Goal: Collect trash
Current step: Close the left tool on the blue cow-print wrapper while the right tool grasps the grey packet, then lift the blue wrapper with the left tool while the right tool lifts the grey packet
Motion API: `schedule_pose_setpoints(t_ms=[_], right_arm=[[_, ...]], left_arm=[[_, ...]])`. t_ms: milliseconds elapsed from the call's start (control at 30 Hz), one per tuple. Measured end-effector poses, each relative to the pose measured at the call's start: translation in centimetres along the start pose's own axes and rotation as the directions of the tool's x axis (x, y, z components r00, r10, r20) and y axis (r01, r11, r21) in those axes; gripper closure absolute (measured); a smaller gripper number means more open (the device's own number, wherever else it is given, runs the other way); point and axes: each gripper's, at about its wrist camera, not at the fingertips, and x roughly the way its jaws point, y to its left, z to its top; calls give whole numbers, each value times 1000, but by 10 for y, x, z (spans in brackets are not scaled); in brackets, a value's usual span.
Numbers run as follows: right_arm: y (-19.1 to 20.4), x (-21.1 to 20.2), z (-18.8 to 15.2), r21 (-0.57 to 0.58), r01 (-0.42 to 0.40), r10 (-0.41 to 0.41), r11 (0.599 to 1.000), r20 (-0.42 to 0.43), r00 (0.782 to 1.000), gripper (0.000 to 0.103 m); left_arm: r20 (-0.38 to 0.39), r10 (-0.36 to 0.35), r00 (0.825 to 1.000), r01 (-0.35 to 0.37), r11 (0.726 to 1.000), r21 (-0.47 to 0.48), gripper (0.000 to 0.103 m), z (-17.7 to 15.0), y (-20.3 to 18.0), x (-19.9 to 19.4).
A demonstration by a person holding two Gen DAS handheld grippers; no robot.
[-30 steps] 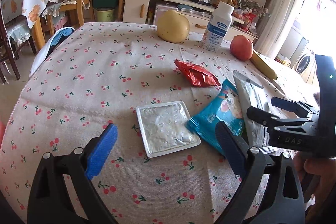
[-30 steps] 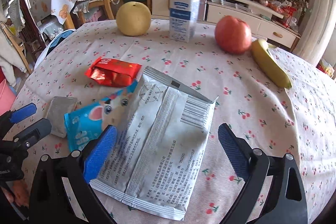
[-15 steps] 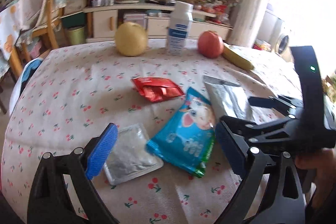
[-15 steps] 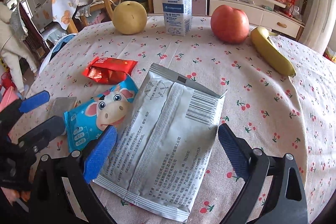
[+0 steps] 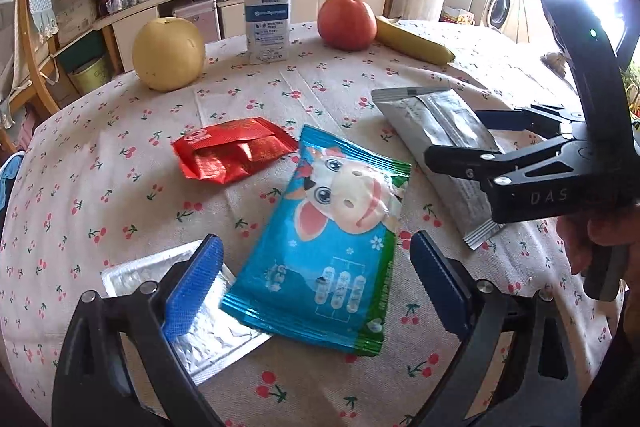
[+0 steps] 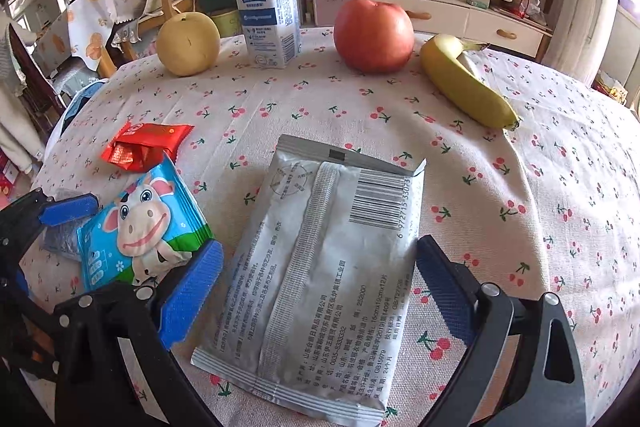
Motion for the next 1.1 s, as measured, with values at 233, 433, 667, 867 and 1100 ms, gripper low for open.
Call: schedule_pose_setpoints(t_ms=[233, 433, 667, 867, 1100], right_arm=[[13, 14, 3, -45, 56, -56, 997, -8, 998, 8], [13, 14, 3, -63, 44, -45, 997, -5, 999, 15], [12, 9, 1, -73, 26, -26, 997, 3, 1000, 25], [16, 7, 0, -82, 25, -23, 996, 22, 999, 32], [17, 4, -1, -82, 24, -21, 996, 34, 999, 37]], left_arm=[[-11, 55, 998, -54, 993, 108, 15, -2, -26, 6], [9, 114, 993, -114, 992, 57, 33, 0, -22, 3], [21, 156, 988, -156, 988, 18, 44, 0, -24, 1], [16, 137, 990, -136, 990, -41, 46, -1, -17, -2], [24, 101, 995, -97, 987, -132, 46, -6, -3, -13]])
